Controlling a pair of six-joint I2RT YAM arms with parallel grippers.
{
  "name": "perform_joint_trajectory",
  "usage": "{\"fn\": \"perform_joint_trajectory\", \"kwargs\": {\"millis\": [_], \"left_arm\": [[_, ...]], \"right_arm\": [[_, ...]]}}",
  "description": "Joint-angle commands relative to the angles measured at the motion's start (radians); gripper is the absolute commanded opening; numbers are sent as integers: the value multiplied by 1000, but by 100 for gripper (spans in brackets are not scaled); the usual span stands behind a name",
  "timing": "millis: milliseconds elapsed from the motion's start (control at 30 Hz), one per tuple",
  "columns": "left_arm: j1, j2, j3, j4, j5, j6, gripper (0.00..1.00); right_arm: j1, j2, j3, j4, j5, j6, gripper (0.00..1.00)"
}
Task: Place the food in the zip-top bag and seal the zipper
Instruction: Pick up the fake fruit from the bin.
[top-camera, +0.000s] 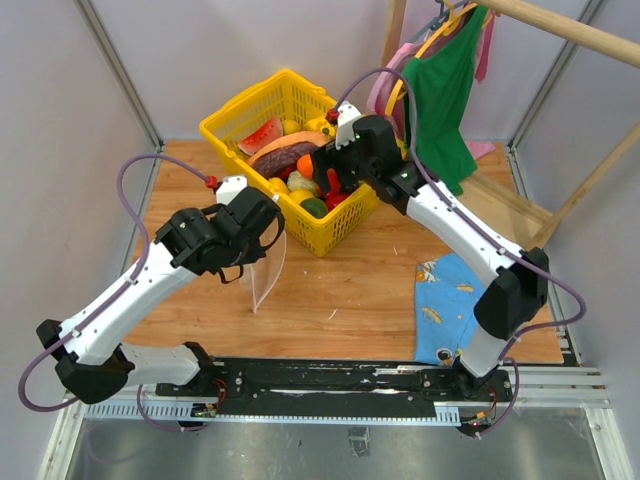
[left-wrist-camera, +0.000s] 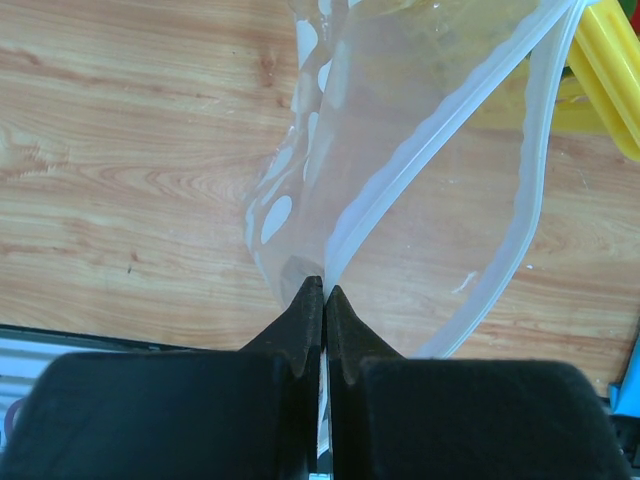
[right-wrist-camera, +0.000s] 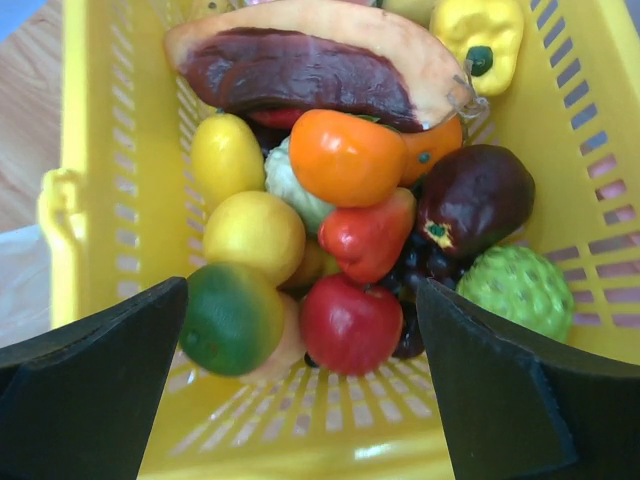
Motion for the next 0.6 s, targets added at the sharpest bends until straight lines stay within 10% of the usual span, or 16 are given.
{"fn": "perform_joint_trajectory", "kwargs": {"millis": [0,567], "left_arm": [[9,12,14,17,-6,4,0],[61,21,-1,90,42,55,0]], "right_arm": [[-9,80,43,131,54,23,99],[-9,412,159,346,167,86,98]]}}
